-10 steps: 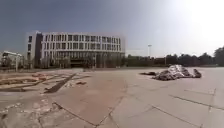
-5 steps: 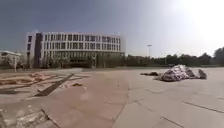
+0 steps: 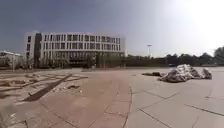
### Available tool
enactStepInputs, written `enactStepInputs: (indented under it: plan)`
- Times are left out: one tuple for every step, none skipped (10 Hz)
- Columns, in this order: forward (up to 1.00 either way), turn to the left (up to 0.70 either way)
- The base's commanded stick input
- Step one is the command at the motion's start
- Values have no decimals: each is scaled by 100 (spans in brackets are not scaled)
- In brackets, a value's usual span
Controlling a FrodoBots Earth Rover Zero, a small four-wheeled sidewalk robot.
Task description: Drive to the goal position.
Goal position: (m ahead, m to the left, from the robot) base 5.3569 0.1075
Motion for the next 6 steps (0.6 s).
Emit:
enactStepInputs:
  plan:
    - [70, -2]
    - [70, -2]
    - [70, -2]
    - [70, -2]
    - [70, -2]
    - [70, -2]
